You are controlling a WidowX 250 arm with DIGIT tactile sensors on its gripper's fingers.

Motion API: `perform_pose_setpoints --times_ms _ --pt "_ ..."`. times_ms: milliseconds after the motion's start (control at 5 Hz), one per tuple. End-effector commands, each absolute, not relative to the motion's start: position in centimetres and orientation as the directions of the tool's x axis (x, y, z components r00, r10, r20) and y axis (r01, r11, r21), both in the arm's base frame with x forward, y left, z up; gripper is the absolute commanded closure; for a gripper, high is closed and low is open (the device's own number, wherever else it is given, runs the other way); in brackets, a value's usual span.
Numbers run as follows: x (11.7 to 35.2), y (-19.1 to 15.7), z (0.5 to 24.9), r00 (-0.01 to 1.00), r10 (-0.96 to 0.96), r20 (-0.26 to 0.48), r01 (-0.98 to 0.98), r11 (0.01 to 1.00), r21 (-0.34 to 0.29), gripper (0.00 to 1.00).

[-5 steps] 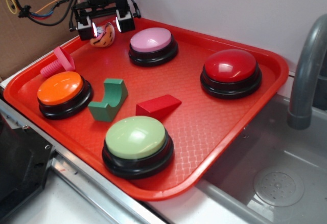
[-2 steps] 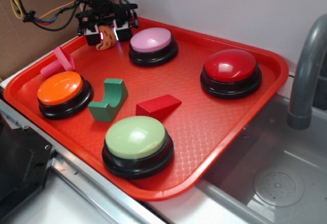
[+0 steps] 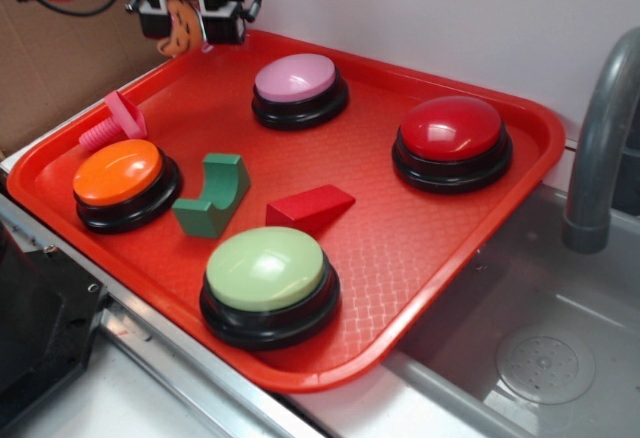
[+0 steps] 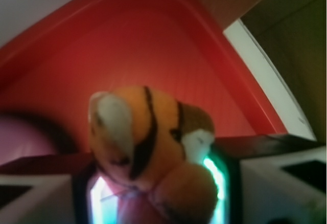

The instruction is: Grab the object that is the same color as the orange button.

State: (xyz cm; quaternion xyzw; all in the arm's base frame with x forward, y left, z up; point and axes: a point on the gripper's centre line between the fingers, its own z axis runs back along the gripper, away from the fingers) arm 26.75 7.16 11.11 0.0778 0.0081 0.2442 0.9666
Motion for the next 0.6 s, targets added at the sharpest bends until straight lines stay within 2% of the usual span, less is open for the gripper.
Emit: perform_pose_setpoints --times_ms 0,200,400 --pt "21.0 1.5 22.1 0.992 0.095 0.087 -0.103 0.991 0.089 1.00" --pt "19.8 0.6 24.7 0.990 0.021 0.140 -0.031 0.997 0.064 1.00" --pt "19.9 1.1 24.7 0.994 -0.061 0.093 0.052 0.994 0.099 1.00"
